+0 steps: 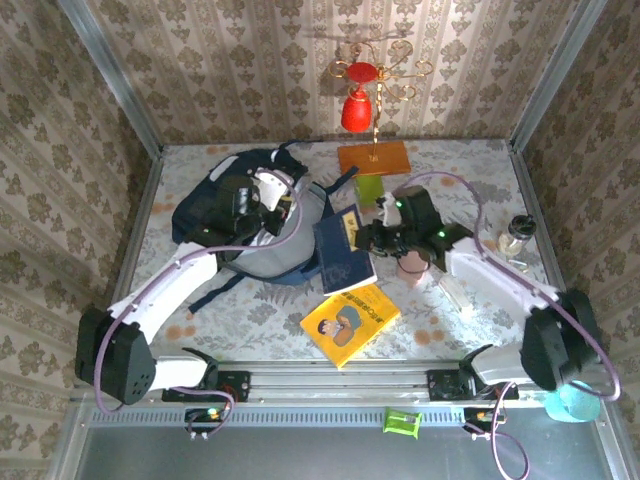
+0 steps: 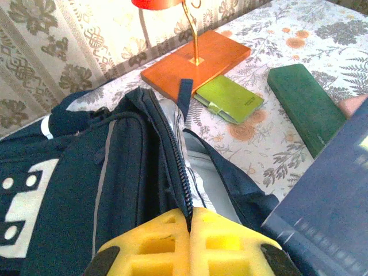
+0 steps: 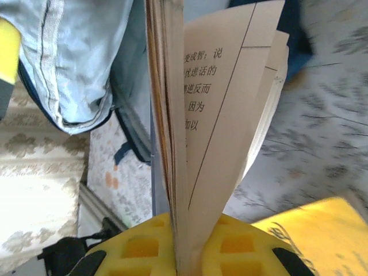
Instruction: Pack books, pencil case, and school supplies into a backpack
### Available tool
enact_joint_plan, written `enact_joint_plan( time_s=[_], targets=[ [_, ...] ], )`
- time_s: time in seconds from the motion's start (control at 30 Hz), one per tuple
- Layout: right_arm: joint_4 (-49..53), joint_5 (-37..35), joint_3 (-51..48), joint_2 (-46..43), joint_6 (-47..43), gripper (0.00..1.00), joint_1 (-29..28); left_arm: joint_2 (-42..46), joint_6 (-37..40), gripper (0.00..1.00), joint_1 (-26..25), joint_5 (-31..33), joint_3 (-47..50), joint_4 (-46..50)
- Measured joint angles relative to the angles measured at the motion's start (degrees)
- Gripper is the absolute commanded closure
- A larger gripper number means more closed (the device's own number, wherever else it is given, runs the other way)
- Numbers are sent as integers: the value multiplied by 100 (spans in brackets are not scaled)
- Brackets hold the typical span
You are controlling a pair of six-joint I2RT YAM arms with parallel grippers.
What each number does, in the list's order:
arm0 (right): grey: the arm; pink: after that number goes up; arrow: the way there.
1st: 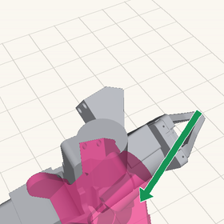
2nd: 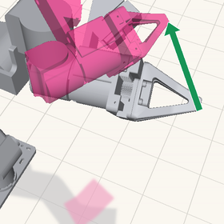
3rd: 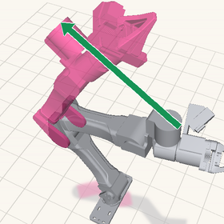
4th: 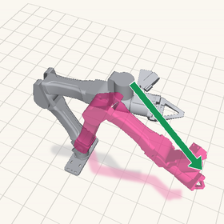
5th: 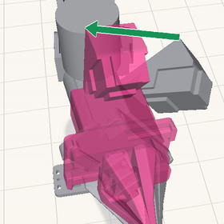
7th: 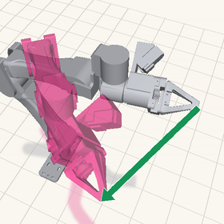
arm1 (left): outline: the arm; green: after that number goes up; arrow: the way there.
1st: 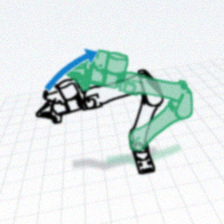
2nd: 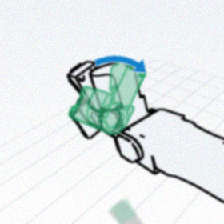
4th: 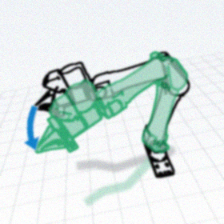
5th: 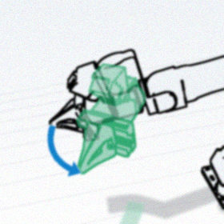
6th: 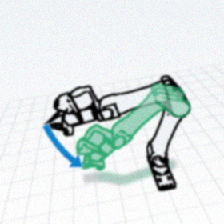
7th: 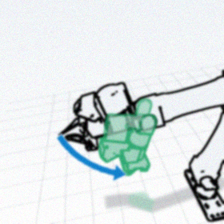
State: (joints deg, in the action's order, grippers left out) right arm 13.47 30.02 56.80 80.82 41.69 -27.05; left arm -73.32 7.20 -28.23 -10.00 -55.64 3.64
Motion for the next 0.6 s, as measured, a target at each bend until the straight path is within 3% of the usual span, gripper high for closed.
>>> enact_joint_plan(
  time_s=[0.37,0.6],
  targets=[
    [-1480,437,1902,2970,1110,100,-404,310,120,100,518,-457,-122,-28],
    [-2212,-765,3005,3985,2229,100,-874,308,94,100,562,-575,-448,-20]
  ],
)
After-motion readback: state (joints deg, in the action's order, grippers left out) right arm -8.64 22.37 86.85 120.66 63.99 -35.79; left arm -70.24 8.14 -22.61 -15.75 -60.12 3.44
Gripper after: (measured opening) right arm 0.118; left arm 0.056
